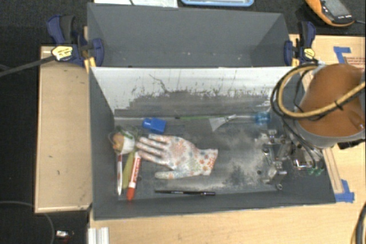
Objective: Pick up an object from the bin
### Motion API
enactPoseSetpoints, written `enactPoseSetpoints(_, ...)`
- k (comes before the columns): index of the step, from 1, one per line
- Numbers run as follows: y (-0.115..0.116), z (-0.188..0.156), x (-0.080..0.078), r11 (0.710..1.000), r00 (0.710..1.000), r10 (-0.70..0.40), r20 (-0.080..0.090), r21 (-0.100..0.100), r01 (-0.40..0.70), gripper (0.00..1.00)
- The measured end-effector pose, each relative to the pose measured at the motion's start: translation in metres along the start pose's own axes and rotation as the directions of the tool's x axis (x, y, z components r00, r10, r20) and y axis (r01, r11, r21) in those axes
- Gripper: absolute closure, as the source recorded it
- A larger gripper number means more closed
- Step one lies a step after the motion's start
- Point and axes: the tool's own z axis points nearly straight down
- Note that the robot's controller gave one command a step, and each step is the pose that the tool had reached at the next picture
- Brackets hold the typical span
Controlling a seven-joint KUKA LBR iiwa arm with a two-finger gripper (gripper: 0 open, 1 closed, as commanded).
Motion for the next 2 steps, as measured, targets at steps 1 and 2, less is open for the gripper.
enactPoseSetpoints(1,0.0,-0.004,-0.002,1.0,1.0,-0.004,0.008,0.001,0.004,0.0)
enactPoseSetpoints(2,0.059,0.045,-0.009,0.969,0.969,-0.247,0.012,0.005,0.247,0.0)
